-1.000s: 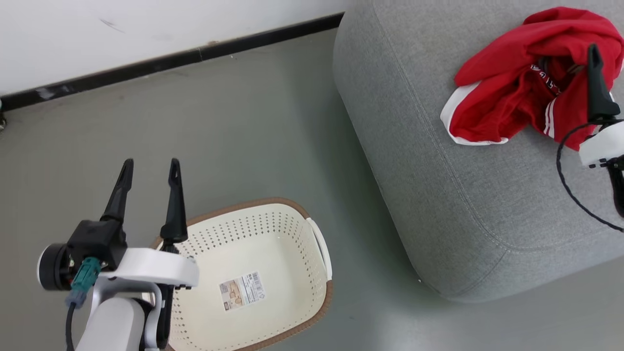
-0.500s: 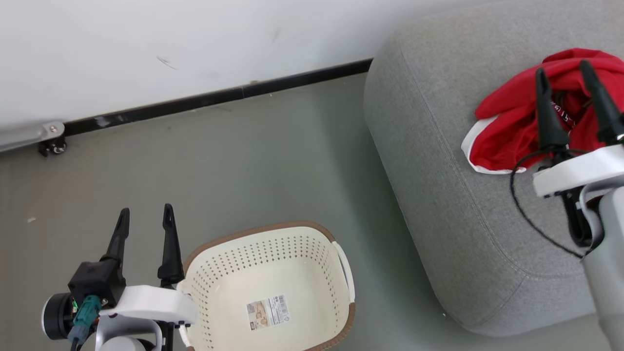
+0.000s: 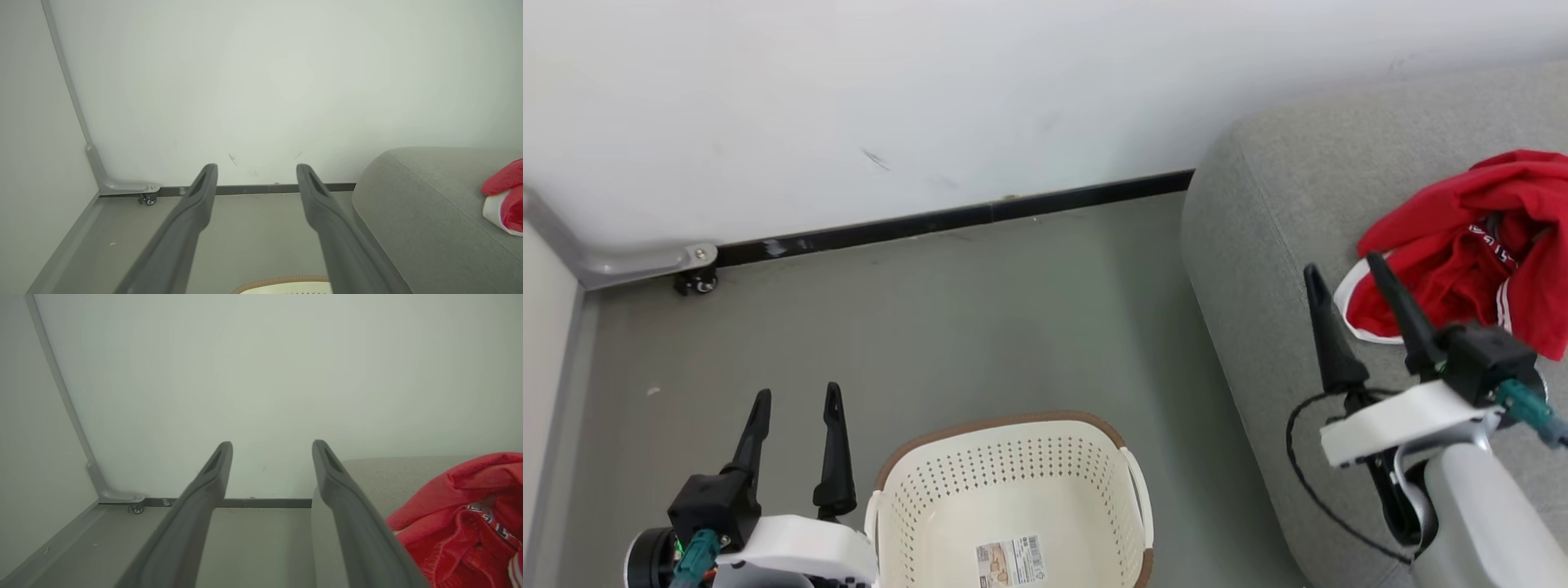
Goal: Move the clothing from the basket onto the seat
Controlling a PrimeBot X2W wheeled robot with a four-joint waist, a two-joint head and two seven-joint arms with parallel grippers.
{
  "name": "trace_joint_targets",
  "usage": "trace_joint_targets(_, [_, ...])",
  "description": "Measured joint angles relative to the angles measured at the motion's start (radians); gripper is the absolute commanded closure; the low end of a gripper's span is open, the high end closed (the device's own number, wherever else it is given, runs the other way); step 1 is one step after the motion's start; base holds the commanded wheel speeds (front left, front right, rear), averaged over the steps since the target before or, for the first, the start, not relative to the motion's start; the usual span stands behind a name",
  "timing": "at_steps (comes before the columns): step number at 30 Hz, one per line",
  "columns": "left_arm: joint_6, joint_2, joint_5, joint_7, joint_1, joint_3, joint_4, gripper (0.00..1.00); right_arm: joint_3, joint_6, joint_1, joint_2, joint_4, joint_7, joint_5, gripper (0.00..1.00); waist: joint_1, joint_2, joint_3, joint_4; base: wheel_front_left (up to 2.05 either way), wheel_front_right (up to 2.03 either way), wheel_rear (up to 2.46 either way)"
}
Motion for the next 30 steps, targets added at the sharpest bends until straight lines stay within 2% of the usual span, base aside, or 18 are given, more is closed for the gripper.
trace_joint_targets(15, [-0.016, -0.02, 0.015, 0.0, 0.075, -0.024, 0.002, 0.0, -0.056, 0.0, 0.201, 0.055, -0.069, 0.0, -0.07, 0.0, 0.0, 0.0, -0.091, 0.066, 0.0, 0.0, 0.0])
trace_joint_targets(30, [-0.034, -0.023, 0.019, 0.0, 0.094, -0.033, 0.024, 0.0, -0.102, 0.0, 0.346, 0.104, -0.118, 0.003, -0.101, 0.0, 0.0, 0.0001, -0.139, 0.103, 0.0, 0.0, 0.0])
